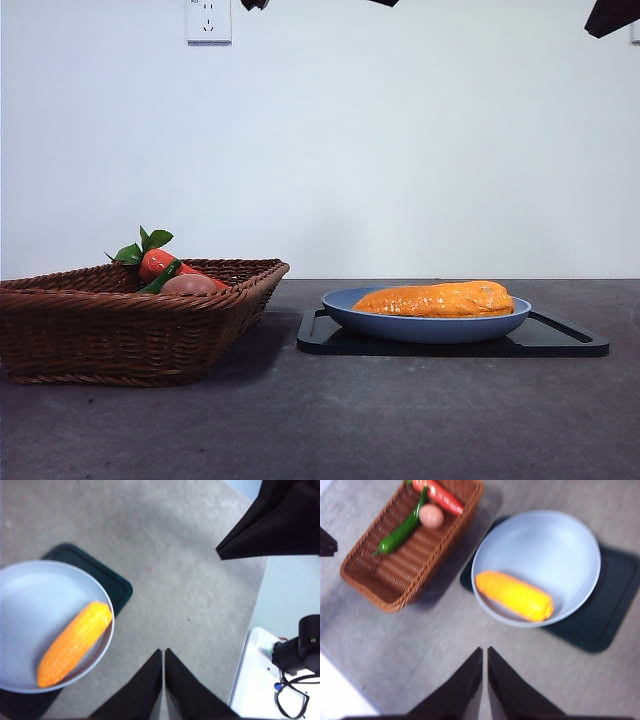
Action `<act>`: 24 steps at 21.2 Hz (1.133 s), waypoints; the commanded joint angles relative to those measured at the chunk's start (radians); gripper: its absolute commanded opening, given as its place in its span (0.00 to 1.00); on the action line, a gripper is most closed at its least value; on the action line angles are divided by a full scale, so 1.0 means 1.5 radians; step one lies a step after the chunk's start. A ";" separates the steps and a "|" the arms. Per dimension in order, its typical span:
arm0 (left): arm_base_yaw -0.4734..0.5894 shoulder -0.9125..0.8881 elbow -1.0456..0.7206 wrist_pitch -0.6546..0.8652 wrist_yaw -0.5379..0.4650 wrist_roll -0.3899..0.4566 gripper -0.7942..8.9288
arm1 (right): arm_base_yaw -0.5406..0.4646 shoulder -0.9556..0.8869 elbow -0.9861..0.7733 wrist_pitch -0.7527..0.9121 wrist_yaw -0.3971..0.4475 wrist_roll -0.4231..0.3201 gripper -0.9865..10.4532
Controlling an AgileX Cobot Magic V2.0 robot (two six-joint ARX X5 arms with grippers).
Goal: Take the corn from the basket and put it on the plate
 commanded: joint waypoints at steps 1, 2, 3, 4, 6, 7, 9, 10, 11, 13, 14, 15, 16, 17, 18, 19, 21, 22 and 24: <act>0.009 -0.004 0.017 0.012 -0.014 0.028 0.09 | 0.002 0.004 0.012 0.029 -0.001 -0.005 0.09; 0.024 -0.008 0.017 0.018 -0.023 0.041 0.09 | 0.002 0.004 0.012 0.042 -0.001 -0.005 0.09; 0.045 -0.015 0.016 0.037 -0.024 0.052 0.09 | 0.002 0.004 0.012 0.057 -0.001 -0.005 0.09; 0.063 -0.024 0.014 0.059 -0.024 0.063 0.09 | 0.002 0.004 0.012 0.071 -0.001 -0.005 0.09; 0.107 -0.052 0.004 0.090 -0.024 0.094 0.09 | 0.002 0.004 0.012 0.097 -0.001 -0.005 0.09; 0.130 -0.071 -0.004 0.100 -0.024 0.102 0.09 | 0.002 0.004 0.012 0.109 -0.001 -0.005 0.09; 0.185 -0.125 -0.045 0.144 -0.024 0.104 0.09 | 0.002 0.004 0.012 0.135 -0.001 -0.005 0.09; 0.216 -0.160 -0.080 0.172 -0.024 0.102 0.09 | 0.002 0.004 0.012 0.147 -0.001 -0.005 0.09; 0.248 -0.202 -0.124 0.205 -0.024 0.099 0.09 | 0.002 0.004 0.012 0.161 -0.001 -0.005 0.09; 0.313 -0.291 -0.229 0.275 -0.024 0.085 0.09 | 0.002 0.004 0.012 0.182 -0.001 -0.005 0.09; 0.346 -0.337 -0.286 0.307 -0.024 0.080 0.09 | 0.002 0.004 0.012 0.195 -0.001 -0.005 0.09; 0.378 -0.383 -0.344 0.335 -0.024 0.074 0.09 | 0.002 0.004 0.012 0.207 -0.001 -0.005 0.09; 0.409 -0.428 -0.400 0.360 -0.024 0.068 0.09 | 0.002 0.004 0.012 0.217 -0.001 -0.005 0.09; 0.438 -0.474 -0.460 0.387 -0.024 0.066 0.09 | 0.002 0.004 0.012 0.230 -0.001 -0.005 0.09; 0.459 -0.511 -0.509 0.410 -0.024 0.066 0.09 | 0.002 0.004 0.012 0.240 -0.001 -0.005 0.09; 0.477 -0.549 -0.560 0.433 -0.025 0.066 0.09 | 0.002 0.004 0.012 0.247 -0.001 -0.005 0.09; 0.501 -0.624 -0.659 0.473 -0.053 0.058 0.09 | 0.002 0.004 0.012 0.258 -0.001 -0.005 0.09; 0.507 -0.659 -0.707 0.491 -0.075 0.050 0.09 | 0.002 0.004 0.012 0.266 -0.001 -0.005 0.09; 0.509 -0.704 -0.767 0.510 -0.098 0.049 0.09 | 0.002 0.004 0.012 0.277 -0.001 -0.005 0.09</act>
